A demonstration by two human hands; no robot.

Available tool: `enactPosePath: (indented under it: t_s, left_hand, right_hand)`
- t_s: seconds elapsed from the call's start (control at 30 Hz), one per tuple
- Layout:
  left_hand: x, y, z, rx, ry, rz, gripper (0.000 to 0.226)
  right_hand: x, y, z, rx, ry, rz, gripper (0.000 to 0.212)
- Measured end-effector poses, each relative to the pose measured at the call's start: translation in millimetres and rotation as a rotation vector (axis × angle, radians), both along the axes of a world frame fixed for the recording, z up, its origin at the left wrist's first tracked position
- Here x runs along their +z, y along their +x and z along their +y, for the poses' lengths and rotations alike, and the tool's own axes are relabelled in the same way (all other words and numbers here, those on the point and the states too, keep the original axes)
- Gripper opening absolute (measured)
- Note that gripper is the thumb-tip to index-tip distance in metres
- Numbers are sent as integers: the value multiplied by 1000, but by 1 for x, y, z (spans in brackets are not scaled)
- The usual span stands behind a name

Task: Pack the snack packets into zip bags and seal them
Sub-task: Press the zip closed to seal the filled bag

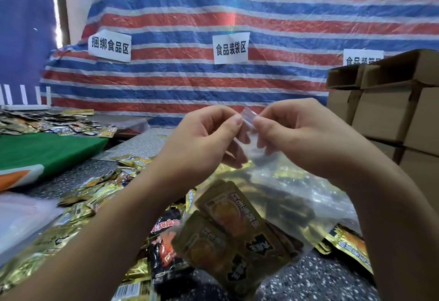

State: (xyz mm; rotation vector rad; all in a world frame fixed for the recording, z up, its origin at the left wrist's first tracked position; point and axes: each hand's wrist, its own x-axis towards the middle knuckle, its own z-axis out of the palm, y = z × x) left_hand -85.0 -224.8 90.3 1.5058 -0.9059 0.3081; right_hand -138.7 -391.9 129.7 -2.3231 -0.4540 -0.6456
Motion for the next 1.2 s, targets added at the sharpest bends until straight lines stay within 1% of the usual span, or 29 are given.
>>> enactPosePath:
  t_s: [0.2, 0.43, 0.53, 0.77, 1.07, 1.2]
  left_hand:
    - [5, -7, 3, -30, -9, 26, 24]
    - [6, -10, 2, -39, -37, -2, 23]
    - [6, -9, 2, -23, -22, -28, 24]
    - [2, -7, 1, 116, 12, -158, 21]
    - [0, -4, 1, 158, 14, -210, 20]
    - [-1, -3, 1, 206, 28, -265, 21]
  right_hand:
    - [0, -1, 4, 33, 95, -74, 22]
    - [1, -6, 7, 12, 78, -176, 23]
    - [0, -7, 6, 11, 52, -159, 23]
    - [-1, -8, 6, 1, -31, -116, 24]
    - [-4, -5, 9, -25, -70, -155, 22]
    - [-5, -5, 11, -18, -83, -176, 19]
